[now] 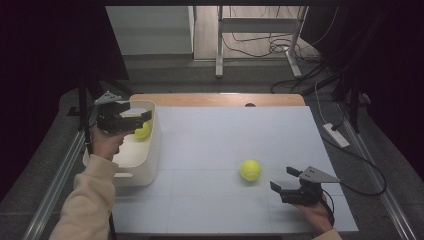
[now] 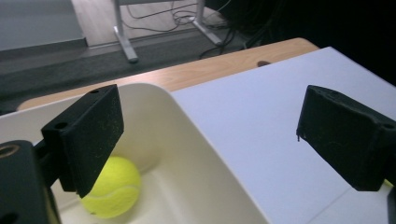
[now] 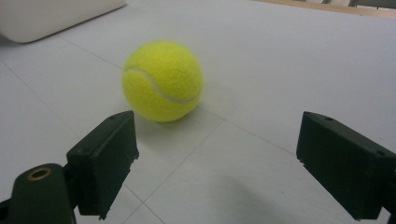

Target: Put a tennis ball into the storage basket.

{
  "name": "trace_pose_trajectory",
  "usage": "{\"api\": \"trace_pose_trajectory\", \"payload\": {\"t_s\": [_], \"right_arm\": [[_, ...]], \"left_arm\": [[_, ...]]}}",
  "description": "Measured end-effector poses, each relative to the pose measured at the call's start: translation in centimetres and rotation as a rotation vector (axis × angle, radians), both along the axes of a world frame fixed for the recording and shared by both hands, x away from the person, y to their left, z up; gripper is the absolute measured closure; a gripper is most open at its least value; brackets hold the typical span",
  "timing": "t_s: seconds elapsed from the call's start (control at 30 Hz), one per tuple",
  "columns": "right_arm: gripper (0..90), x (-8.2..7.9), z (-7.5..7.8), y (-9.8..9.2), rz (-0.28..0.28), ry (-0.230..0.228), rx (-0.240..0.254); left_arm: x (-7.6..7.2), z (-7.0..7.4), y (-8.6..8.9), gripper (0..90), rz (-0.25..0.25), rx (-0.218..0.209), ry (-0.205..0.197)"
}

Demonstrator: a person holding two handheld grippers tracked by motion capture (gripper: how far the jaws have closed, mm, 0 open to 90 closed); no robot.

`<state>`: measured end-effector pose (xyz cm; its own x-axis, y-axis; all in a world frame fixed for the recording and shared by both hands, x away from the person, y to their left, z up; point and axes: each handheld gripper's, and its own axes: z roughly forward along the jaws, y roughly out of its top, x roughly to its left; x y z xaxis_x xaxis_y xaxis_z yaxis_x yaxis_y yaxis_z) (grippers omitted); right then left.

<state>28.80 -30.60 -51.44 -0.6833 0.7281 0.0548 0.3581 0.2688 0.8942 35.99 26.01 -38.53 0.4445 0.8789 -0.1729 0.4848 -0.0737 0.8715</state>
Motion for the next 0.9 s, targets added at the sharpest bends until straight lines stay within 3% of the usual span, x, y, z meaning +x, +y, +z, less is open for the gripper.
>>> {"api": "trace_pose_trajectory", "payload": {"t_s": [0.13,0.3,0.37,0.57,0.7,0.9], "right_arm": [[12.4,0.0,0.1,-0.1,0.0,-0.003,0.008],[12.3,0.1,0.1,-0.1,0.001,0.0,0.016],[12.4,0.2,0.2,-0.1,0.003,-0.004,0.016],[12.3,0.5,0.2,0.1,0.007,-0.003,0.016],[12.3,0.5,0.1,0.2,0.006,0.0,0.014],[12.4,0.4,0.2,0.1,0.004,0.005,0.026]], "left_arm": [[-0.8,0.0,-0.8,8.2,-0.023,0.005,-0.026],[-1.4,-0.2,-1.7,8.6,-0.057,0.004,-0.029],[-1.8,-0.2,-2.0,8.9,-0.062,0.004,-0.051],[-2.3,0.0,-2.6,9.5,-0.113,-0.039,-0.049],[-2.5,0.0,-3.4,9.3,-0.134,-0.035,-0.063],[-2.8,-0.1,-5.3,8.2,-0.212,-0.017,-0.071]]}}
